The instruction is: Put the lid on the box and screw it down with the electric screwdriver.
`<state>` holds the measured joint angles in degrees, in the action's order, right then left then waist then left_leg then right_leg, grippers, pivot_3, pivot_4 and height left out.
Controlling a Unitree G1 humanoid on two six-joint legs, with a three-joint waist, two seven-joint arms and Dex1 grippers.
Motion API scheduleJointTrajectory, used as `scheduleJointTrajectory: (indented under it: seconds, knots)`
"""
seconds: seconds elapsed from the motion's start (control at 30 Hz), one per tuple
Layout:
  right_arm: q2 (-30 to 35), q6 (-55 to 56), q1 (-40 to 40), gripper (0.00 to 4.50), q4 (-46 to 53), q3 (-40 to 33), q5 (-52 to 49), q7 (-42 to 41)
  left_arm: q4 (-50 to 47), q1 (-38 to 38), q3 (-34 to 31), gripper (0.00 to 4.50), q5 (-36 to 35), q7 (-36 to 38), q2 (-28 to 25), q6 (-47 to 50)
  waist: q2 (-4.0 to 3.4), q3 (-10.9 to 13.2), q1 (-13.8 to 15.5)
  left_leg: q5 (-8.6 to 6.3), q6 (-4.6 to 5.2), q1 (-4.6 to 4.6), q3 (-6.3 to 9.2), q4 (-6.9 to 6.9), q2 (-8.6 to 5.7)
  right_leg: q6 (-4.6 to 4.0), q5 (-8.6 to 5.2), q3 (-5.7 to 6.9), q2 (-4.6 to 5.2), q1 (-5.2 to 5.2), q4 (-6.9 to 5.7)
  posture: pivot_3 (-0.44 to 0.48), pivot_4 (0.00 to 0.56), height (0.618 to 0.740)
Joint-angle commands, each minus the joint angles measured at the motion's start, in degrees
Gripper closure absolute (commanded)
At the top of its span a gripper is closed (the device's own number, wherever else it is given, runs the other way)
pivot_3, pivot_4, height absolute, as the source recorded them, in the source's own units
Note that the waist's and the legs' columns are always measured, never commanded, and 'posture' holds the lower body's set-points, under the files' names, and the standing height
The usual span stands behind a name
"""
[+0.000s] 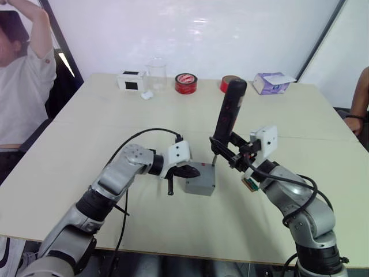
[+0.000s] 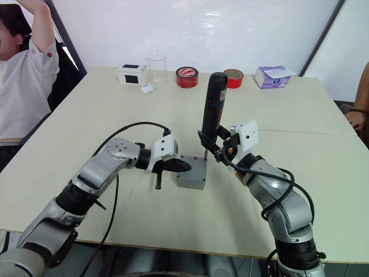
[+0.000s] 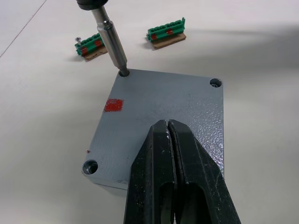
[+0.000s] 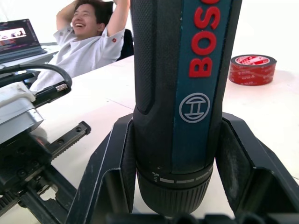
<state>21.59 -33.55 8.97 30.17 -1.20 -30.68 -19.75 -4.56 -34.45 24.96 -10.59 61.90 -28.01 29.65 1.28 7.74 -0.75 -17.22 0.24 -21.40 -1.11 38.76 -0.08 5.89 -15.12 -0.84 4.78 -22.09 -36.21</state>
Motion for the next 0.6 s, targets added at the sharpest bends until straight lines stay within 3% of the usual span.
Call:
scheduleJointTrajectory:
  seconds: [0.03, 0.6]
  knots:
    - [0.58, -4.73, -3.40, 2.73, -4.42, 1.64, 0.74, 0.08, 1.25, 1.16, 2.01, 4.50, 1.35, 0.58, -0.10, 0.78, -0.01, -0.03, 0.01, 0.00, 0.00, 0.00, 0.00, -0.03, 0.00, -0.01, 0.00, 0.00, 0.03, -0.03, 0.03, 0.000, 0.150, 0.740]
    - [3.44, -5.07, -3.73, 2.73, -2.89, -0.63, -0.31, -1.18, 2.16, 1.12, 1.61, 4.50, 1.41, 0.32, 1.08, 0.55, -0.18, -0.51, 0.13, -0.01, -0.03, 0.00, -0.01, -0.74, -0.07, -0.24, 0.04, 0.03, 0.39, -0.17, 0.75, 0.000, 0.150, 0.740]
